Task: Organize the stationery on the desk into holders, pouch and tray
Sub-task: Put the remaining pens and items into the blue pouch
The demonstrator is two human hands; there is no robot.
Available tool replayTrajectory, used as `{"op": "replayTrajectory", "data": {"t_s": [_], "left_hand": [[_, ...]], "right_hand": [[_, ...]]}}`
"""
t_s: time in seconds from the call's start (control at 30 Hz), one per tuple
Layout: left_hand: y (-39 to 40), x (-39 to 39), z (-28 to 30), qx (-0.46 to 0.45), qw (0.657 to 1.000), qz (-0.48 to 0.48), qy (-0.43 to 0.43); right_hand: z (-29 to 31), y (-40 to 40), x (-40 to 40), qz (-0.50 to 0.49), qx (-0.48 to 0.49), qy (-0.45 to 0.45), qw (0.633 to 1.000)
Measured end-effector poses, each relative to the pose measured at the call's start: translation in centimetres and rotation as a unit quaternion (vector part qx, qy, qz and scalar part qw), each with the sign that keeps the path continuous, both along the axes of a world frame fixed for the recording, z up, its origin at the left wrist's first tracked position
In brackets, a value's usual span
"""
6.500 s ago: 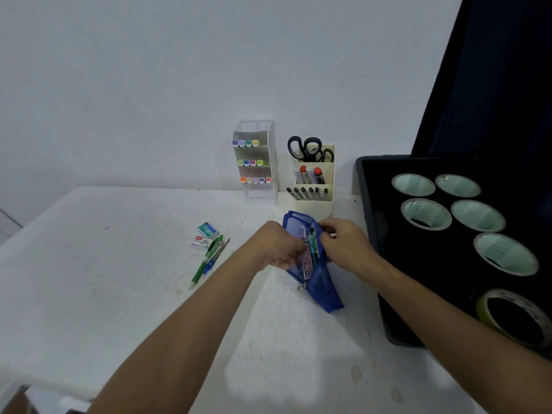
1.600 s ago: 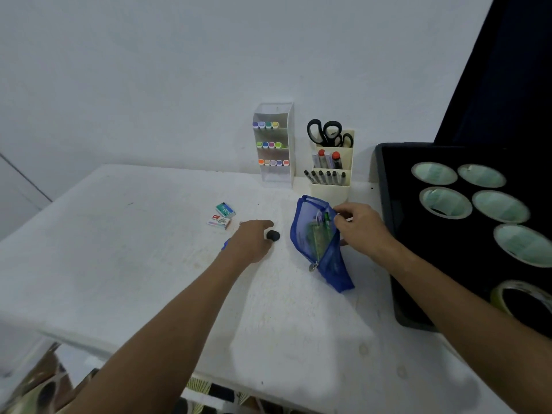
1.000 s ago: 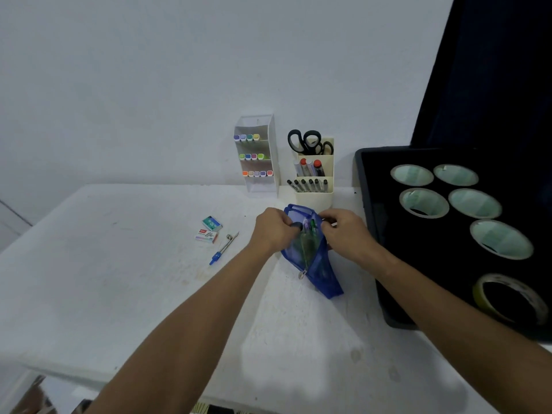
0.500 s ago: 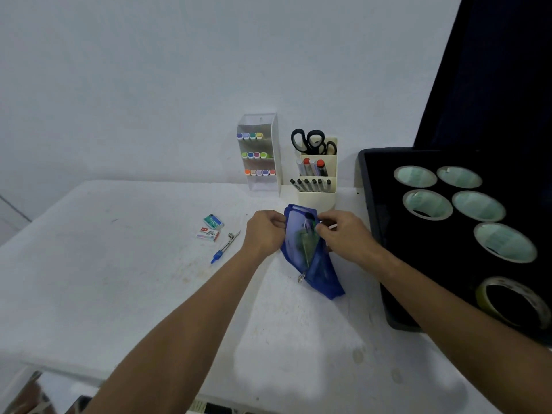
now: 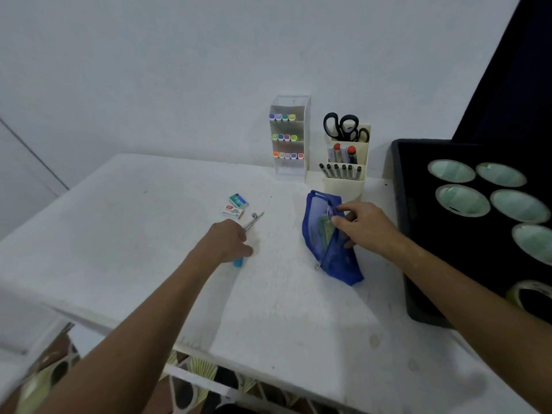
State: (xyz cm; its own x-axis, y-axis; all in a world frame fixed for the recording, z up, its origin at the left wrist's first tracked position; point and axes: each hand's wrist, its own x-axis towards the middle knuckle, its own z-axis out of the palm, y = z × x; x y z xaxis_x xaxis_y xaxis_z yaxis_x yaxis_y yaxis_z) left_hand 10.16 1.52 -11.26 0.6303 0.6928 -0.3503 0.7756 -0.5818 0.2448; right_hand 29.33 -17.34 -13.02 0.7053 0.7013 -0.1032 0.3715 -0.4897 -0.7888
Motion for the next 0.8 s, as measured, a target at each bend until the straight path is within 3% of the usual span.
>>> {"op": "replayTrajectory", "data": {"t_s": [0.27, 0.57, 0.67, 0.8], "left_hand": [[-0.3, -0.5, -1.7, -0.014, 0.997, 0.054, 0.051], [-2.8, 4.8, 0.2, -0.011, 0.992, 0.023, -0.121], [-4.6, 7.3, 1.3, -0.068, 0.983, -0.004, -0.169], [-7.2, 9.3, 1.7, -0.136, 0.976, -0.082, -0.148]], "right_hand": [[0.3, -0.2, -0.2, -0.002, 0.019, 0.021, 1.0], [1.1, -0.9, -0.3, -0.053, 0.055, 0.027, 0.997], [1.3, -1.0, -0.3, -0.063, 0.06, 0.024, 0.996], [1.2, -0.9, -0.3, -0.07, 0.059, 0.023, 0.995]]}}
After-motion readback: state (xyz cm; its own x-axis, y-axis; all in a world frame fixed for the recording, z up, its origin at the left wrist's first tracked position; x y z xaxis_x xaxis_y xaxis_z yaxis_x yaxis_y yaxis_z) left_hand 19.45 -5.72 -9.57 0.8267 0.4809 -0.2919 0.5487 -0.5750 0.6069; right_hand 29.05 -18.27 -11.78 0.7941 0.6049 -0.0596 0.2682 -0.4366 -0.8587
